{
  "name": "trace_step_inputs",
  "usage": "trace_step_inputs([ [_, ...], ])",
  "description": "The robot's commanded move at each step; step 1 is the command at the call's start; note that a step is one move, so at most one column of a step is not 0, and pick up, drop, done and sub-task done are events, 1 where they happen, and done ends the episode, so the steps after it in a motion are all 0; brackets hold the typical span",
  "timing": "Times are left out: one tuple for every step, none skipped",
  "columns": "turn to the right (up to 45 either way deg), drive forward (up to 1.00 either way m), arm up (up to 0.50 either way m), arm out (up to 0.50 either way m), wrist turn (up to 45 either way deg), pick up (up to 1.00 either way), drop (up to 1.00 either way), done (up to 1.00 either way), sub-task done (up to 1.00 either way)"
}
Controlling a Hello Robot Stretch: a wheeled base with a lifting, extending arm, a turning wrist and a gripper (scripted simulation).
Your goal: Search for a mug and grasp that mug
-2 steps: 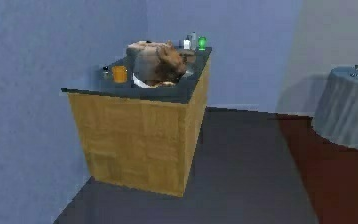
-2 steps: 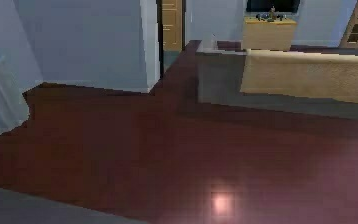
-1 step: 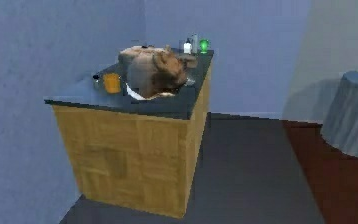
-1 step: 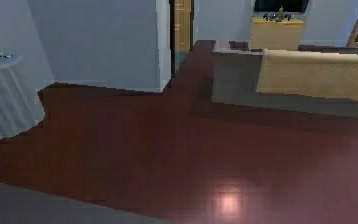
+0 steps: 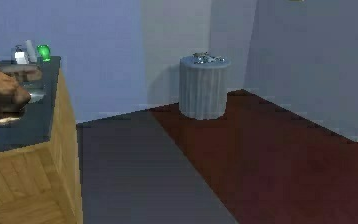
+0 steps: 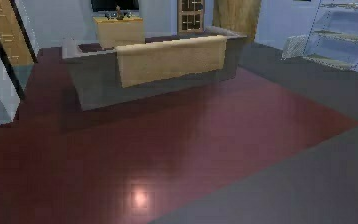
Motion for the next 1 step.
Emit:
trace_step_inputs([
  [0.0, 0.6, 0.0, 0.0, 0.0, 0.0, 0.0, 0.0, 0.0],
])
